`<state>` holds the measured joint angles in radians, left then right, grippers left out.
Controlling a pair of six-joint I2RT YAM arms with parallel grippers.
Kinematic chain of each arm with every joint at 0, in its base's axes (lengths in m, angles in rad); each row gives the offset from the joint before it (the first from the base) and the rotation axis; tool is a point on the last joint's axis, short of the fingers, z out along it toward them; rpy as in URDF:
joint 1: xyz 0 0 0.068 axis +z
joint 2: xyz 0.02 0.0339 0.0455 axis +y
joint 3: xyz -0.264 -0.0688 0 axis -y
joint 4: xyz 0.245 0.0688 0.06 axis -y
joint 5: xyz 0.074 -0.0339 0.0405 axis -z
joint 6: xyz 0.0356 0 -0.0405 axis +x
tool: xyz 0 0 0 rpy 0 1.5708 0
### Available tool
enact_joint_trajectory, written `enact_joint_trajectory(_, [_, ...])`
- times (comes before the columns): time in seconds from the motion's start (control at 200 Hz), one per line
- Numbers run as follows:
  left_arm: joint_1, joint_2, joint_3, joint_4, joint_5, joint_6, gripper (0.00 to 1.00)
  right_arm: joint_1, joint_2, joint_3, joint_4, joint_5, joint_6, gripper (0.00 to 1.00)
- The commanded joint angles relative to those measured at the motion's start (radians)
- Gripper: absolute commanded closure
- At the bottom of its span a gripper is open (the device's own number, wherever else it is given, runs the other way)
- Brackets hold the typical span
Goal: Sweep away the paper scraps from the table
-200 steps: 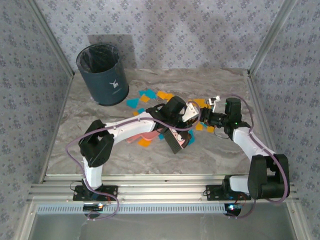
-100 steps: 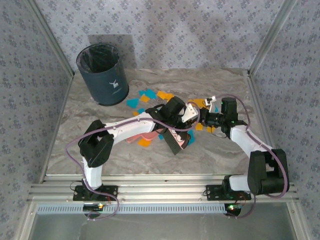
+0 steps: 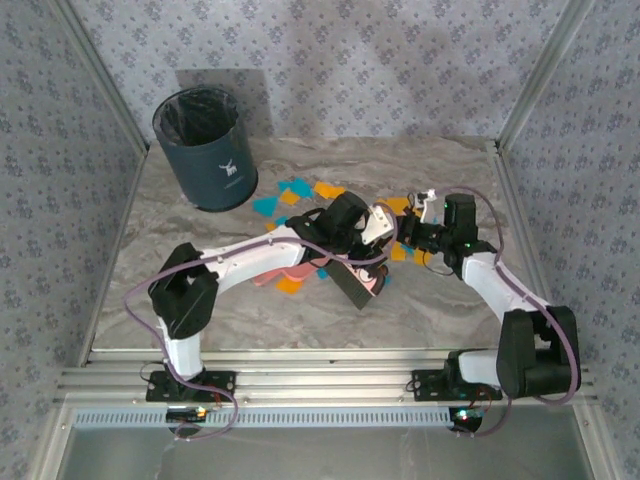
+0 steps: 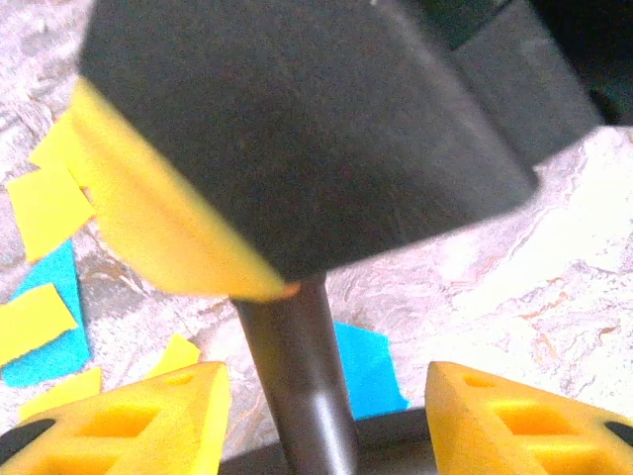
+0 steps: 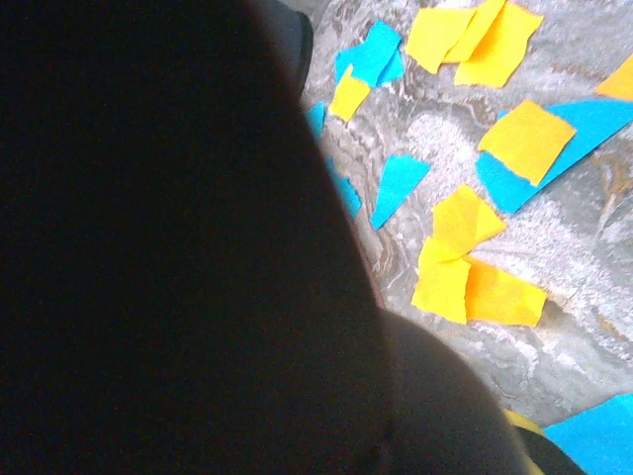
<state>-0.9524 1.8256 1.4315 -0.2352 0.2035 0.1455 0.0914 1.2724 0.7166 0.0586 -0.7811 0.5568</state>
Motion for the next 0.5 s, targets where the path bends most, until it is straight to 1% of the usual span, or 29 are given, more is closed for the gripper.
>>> enact_joint_trajectory(0.0, [-0.009, -0.086, -0.026, 0.027, 0.025, 0.014, 0.4, -0.023, -0.061, 0.005, -0.014, 0.045, 0.021, 0.99])
enact_joint_trajectory(0.07, [-0.008, -0.115, -0.04, 0.014, 0.014, 0.014, 0.4, -0.034, -0.086, 0.001, -0.029, 0.081, 0.021, 1.0])
enact_joint_trajectory(0.17, [-0.001, -0.166, -0.07, -0.001, -0.037, -0.012, 0.4, -0.047, -0.12, -0.006, -0.051, 0.133, 0.018, 1.0])
enact_joint_trajectory(0.225, [0.01, -0.2, -0.085, -0.013, -0.072, -0.053, 0.4, -0.055, -0.136, -0.007, -0.062, 0.159, 0.018, 1.0])
enact_joint_trajectory(0.32, [0.047, -0.263, -0.118, -0.042, -0.101, -0.136, 0.4, -0.064, -0.153, -0.007, -0.077, 0.186, 0.017, 1.0])
enact_joint_trajectory(0.41, [0.078, -0.325, -0.148, -0.088, -0.17, -0.206, 0.4, -0.07, -0.162, -0.002, -0.102, 0.208, 0.016, 1.0])
enact_joint_trajectory(0.495, [0.101, -0.371, -0.175, -0.154, -0.248, -0.264, 0.37, -0.076, -0.172, -0.002, -0.104, 0.23, 0.02, 1.0])
